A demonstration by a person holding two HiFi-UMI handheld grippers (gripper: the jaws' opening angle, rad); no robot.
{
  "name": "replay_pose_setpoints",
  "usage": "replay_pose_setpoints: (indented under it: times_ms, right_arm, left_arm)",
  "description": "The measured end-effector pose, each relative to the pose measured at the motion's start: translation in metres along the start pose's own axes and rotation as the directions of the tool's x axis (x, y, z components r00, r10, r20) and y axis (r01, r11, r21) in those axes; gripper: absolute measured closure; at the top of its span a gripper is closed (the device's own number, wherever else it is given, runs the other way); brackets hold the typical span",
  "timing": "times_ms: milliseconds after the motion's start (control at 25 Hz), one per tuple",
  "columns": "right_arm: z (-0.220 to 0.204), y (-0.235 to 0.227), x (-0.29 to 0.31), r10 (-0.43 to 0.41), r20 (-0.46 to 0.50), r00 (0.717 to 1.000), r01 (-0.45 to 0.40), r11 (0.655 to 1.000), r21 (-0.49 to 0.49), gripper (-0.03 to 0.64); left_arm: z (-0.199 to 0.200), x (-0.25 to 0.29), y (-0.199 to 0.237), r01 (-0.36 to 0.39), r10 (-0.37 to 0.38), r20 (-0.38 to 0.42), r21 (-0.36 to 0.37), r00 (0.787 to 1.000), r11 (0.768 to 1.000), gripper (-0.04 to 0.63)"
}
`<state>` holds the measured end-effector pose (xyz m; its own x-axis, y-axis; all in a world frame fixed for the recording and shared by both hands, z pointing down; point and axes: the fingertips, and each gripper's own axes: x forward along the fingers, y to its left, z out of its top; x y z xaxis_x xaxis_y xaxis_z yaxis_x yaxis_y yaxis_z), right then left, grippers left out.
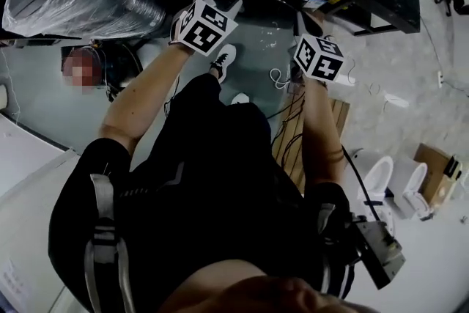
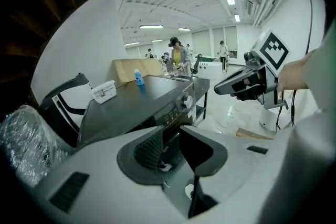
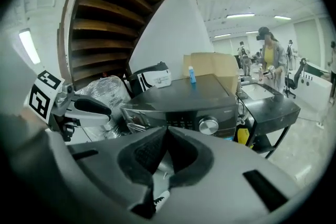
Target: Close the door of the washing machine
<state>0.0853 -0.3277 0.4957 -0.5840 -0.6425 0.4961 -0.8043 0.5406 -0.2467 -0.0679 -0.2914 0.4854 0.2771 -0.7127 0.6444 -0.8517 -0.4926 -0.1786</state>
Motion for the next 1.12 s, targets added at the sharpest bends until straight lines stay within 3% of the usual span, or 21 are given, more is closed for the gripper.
replay_pose_setpoints:
  times_ms: [200,520,880,1120]
  right_arm:
    - [0.023,0.019,-0.026,0.025,0.032,0.999,-0.022,0.997,-0.077,0.611]
    - [0.059,0.039,-0.068,0.048,0.087,0.995,-0.041,0.995,-0.089,0.611]
    - [0.114,0.079,-0.108,0.051,0.186,0.981,-0.026,0.991,-0.133,0.611]
    - [0.136,0.125,-0.115,0.066,0.248,0.967,-0.033,0.990,-0.136,0.611]
  left_arm:
    - [0.005,-0.044,0.007,-0.053,0.059,0.068,-0.081,0.996,0.995,0.511]
    - [0.025,-0.112,0.020,-0.076,0.111,0.154,-0.216,0.982,0.973,0.543]
    - [0.039,-0.196,0.074,-0.148,0.231,0.280,-0.289,0.932,0.946,0.588]
    - [0.021,-0.254,0.121,-0.192,0.302,0.320,-0.334,0.898,0.923,0.591]
